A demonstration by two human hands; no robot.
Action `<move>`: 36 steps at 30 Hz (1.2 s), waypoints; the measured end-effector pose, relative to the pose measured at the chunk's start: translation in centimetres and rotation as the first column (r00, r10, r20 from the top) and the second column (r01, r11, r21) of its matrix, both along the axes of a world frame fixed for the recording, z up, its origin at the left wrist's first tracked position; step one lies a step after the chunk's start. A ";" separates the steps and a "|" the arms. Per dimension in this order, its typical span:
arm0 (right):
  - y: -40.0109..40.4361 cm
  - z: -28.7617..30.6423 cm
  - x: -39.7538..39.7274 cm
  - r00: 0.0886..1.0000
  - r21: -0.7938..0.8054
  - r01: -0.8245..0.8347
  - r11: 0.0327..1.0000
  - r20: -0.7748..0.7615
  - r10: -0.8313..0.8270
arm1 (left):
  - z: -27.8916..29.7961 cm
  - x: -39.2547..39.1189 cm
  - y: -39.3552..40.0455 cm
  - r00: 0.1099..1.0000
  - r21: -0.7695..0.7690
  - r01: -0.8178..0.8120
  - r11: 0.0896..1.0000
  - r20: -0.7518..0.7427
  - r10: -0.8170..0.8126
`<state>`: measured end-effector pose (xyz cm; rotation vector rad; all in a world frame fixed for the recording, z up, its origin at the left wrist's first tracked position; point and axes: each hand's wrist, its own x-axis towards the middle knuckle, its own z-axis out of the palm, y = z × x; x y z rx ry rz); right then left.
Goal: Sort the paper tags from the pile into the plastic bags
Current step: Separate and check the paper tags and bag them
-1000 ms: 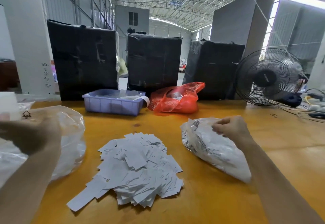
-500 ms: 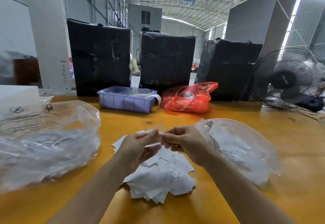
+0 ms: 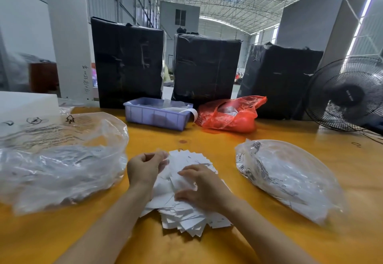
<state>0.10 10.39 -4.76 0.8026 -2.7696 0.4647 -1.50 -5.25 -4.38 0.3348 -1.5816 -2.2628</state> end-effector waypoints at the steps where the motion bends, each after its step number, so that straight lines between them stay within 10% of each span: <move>1: 0.1 0.0 0.1 1.000 0.022 -0.009 1.000 -0.027 0.010 | 0.0 0.0 0.0 1.000 0.004 -0.004 1.000 -0.005 0.004; 11: 2.2 -0.6 -0.2 0.979 -0.230 0.056 0.972 -0.177 -0.098 | 0.1 0.3 -0.1 1.000 0.056 -0.010 0.998 -0.005 0.011; 16: 3.5 0.0 -0.6 0.969 -0.741 0.246 0.625 0.166 -0.184 | 0.1 0.7 0.1 0.999 0.049 0.026 0.998 -0.030 -0.025; 20: 3.9 0.5 -0.4 0.931 -0.857 0.344 0.383 0.363 -0.025 | 0.4 1.0 0.4 0.993 0.059 0.119 0.991 0.003 -0.120; 36: 3.3 1.0 0.2 0.922 -0.886 0.293 0.360 0.361 0.140 | 0.8 2.1 1.5 0.894 0.038 0.445 0.895 0.031 -0.446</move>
